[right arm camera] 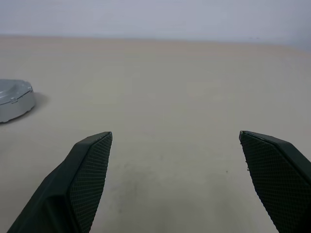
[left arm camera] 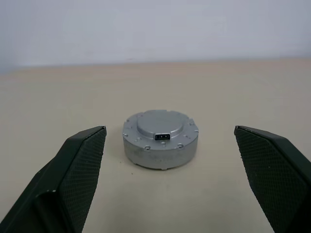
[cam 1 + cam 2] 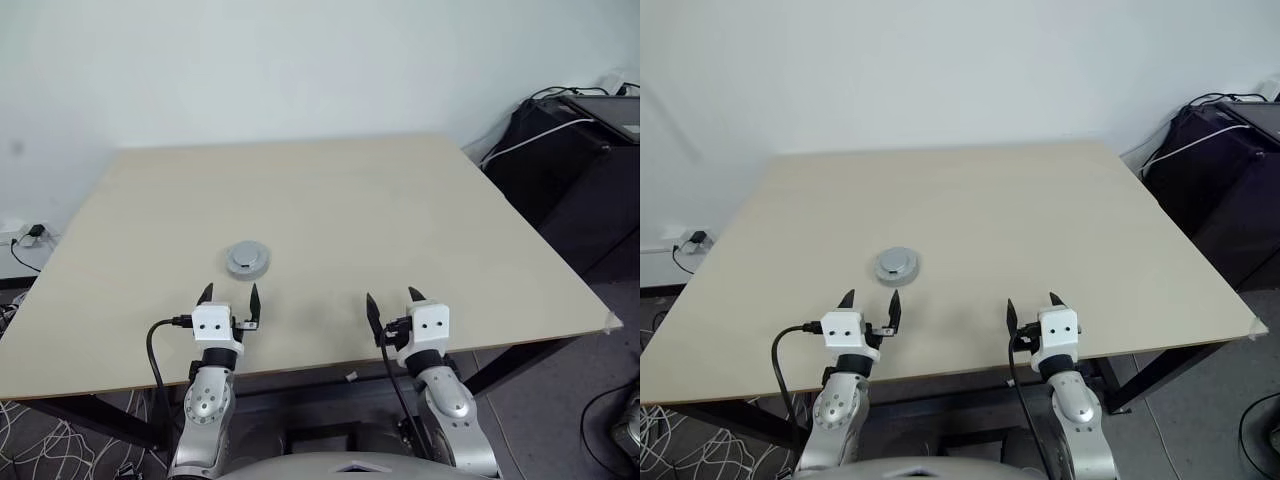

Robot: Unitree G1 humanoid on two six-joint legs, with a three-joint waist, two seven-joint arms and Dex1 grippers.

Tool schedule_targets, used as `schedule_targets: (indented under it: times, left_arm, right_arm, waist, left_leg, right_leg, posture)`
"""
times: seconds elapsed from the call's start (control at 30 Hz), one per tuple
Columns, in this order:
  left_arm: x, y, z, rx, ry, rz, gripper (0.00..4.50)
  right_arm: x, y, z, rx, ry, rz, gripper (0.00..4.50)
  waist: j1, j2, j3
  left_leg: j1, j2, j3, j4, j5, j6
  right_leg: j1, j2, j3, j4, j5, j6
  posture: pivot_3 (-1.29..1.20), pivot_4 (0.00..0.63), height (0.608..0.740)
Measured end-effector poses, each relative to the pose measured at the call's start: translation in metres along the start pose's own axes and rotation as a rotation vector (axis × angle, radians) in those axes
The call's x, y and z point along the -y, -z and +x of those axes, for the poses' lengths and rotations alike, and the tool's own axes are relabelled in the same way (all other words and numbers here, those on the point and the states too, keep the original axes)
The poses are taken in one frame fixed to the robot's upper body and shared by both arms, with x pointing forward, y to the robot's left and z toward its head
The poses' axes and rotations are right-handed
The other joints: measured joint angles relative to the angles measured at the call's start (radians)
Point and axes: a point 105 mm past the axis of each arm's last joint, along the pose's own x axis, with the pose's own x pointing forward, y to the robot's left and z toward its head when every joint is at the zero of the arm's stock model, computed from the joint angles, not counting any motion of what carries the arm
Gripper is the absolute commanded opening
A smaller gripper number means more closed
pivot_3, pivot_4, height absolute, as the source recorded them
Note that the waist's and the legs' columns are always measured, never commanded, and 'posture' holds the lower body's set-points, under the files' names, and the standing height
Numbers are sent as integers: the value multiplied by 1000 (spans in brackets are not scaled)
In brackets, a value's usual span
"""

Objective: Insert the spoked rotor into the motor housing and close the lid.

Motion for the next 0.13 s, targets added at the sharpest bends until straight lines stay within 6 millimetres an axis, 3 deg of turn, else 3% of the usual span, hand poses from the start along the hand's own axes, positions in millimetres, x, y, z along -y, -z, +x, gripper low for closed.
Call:
schedule_targets:
  times: [0.13]
  left_arm:
    - [4,4,1,-11,33,-5,4468]
  right_arm:
    - [0,6,0,-7,-2,1,4500]
  waist:
    - [-1,0,0]
  left_leg:
    - [0,0,0,0,0,0]
  right_leg:
    - [0,0,0,0,0,0]
  posture:
    - [0,0,740]
